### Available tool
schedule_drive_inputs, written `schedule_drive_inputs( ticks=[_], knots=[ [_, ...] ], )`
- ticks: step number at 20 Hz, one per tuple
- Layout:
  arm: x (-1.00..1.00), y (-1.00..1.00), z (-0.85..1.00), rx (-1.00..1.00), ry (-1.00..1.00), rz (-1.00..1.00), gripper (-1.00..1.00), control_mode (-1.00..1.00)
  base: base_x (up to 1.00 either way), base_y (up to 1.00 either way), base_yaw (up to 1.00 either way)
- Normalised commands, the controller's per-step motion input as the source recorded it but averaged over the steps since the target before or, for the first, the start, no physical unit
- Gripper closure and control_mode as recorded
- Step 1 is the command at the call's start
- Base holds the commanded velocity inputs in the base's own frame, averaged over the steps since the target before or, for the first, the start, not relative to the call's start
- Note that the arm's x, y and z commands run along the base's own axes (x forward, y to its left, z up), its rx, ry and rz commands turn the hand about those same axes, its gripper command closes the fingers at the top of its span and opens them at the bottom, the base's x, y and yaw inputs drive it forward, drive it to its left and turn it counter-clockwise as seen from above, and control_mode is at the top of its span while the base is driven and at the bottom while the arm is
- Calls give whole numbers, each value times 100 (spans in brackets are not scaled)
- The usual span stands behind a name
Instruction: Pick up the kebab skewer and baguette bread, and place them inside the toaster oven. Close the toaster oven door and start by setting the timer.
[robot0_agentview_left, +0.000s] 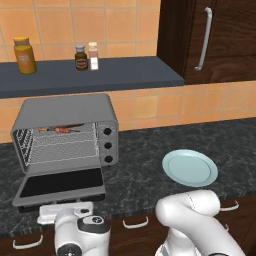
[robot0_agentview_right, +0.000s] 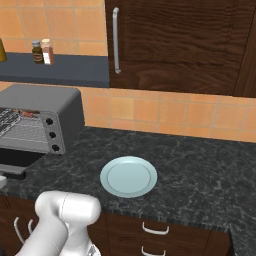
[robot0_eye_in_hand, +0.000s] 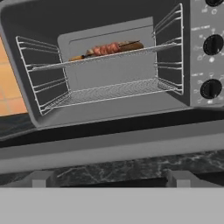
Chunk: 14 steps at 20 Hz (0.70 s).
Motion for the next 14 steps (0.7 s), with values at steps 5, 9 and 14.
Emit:
schedule_drive_inputs(
  ticks=[5,9,14],
  knots=[
    [-35,-2,1,0,0,0,-100,-100,0,0,0],
    [-37,-2,0,0,2,0,-100,-100,0,0,0],
    [51,-24,0,0,13,0,-100,-100,0,0,0]
  ],
)
